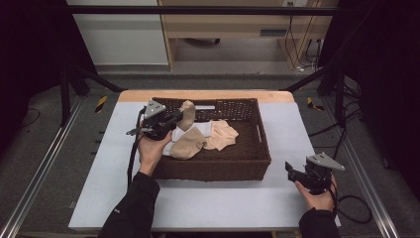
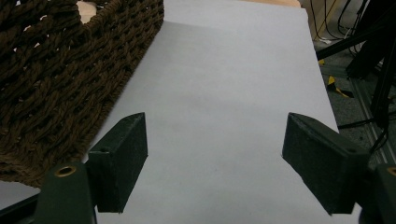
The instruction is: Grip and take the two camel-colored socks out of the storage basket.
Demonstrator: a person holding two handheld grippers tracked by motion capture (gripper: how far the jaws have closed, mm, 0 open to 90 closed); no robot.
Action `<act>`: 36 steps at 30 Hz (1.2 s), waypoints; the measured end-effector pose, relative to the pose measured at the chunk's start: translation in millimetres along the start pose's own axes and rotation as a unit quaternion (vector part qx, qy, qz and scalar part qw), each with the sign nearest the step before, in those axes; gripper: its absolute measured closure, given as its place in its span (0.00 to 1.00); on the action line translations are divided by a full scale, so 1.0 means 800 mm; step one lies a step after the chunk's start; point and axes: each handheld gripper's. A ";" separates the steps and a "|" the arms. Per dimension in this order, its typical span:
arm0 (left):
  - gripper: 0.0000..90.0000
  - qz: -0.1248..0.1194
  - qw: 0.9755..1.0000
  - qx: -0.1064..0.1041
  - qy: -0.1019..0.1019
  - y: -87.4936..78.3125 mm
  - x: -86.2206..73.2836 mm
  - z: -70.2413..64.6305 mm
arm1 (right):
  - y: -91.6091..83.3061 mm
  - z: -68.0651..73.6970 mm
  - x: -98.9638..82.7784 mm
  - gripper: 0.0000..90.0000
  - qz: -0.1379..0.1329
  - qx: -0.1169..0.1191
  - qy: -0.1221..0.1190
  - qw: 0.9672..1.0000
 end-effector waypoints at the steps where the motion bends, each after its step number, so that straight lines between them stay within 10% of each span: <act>1: 0.96 -0.003 1.000 0.001 0.006 -0.005 0.002 -0.003 | 0.000 0.000 0.000 0.25 -0.001 0.000 0.000 1.000; 19: 0.96 -0.004 0.998 -0.064 0.019 -0.077 0.005 -0.053 | -0.003 -0.001 -0.001 0.25 -0.003 -0.003 0.002 1.000; 36: 0.96 0.014 0.989 -0.131 0.065 -0.147 -0.013 -0.093 | -0.004 -0.001 -0.001 0.25 -0.004 -0.005 0.001 1.000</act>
Point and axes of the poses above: each handheld gripper's, and its own axes: y roughly forward along the jaws, x roughly out of its top, z roughly to its left, and after that the axes turned 15 degrees about -y, right-handed
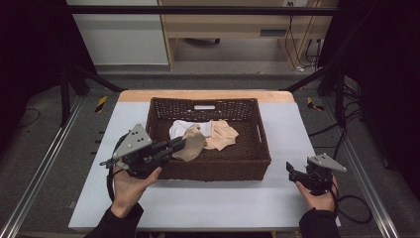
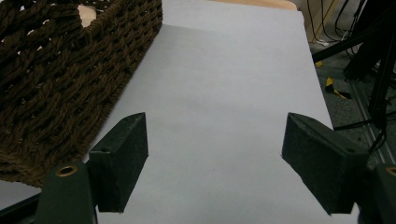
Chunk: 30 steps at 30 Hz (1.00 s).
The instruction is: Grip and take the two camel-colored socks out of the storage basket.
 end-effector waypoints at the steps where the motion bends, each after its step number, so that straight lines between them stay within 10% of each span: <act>1: 0.96 0.004 1.000 -0.003 0.000 -0.001 -0.003 -0.002 | 0.000 0.000 0.000 0.25 0.000 0.000 0.000 1.000; 30: 0.96 0.128 0.992 -0.008 0.001 0.013 -0.089 -0.014 | -0.002 0.002 0.000 0.25 0.000 0.001 -0.003 1.000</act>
Point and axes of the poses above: each handheld gripper's, and its own axes: y roughly forward along the jaws, x roughly out of its top, z roughly to its left, and after that the axes turned 15 degrees about -y, right-handed
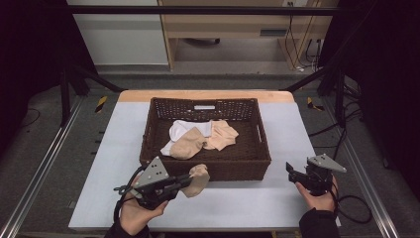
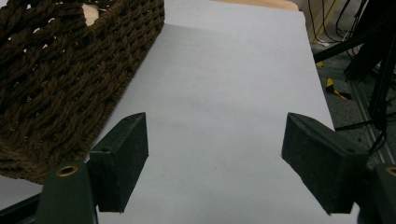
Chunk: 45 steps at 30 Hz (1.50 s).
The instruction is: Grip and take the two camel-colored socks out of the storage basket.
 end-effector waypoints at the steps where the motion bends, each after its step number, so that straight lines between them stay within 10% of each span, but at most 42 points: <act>1: 0.96 0.005 1.000 0.001 0.000 0.003 -0.003 0.001 | 0.000 0.000 0.000 0.25 0.000 0.000 0.000 1.000; 23: 0.93 0.120 0.992 0.033 -0.004 0.077 -0.055 0.023 | 0.002 0.002 -0.001 0.25 0.004 0.002 -0.002 1.000; 45: 0.56 0.030 0.998 0.048 -0.015 0.042 -0.029 0.029 | 0.001 0.001 -0.001 0.24 0.004 0.001 0.000 1.000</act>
Point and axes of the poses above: each handheld gripper's, and its own axes: y roughly forward along the jaws, x roughly out of its top, z roughly to its left, and after that the axes turned 15 degrees about -y, right-handed
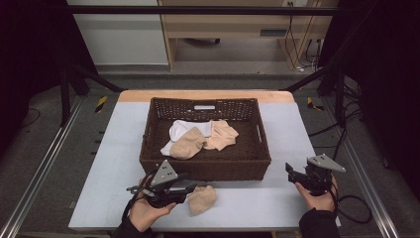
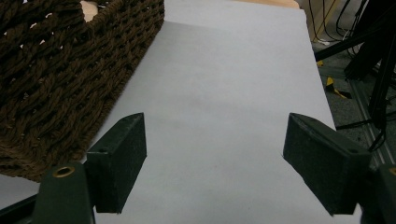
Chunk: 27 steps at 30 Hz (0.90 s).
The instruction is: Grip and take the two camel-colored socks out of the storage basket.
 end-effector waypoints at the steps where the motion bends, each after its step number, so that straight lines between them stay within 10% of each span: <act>1: 0.56 -0.004 1.000 0.000 0.000 -0.002 0.001 0.000 | 0.000 0.000 0.000 0.24 -0.001 0.000 -0.001 1.000; 27: 0.50 -0.116 0.992 0.042 -0.033 -0.043 0.072 0.027 | 0.002 -0.001 -0.003 0.24 0.004 0.001 0.001 1.000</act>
Point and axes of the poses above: each handheld gripper's, and its own axes: y roughly forward along the jaws, x roughly out of its top, z roughly to its left, and after that the axes turned 15 degrees about -y, right-handed
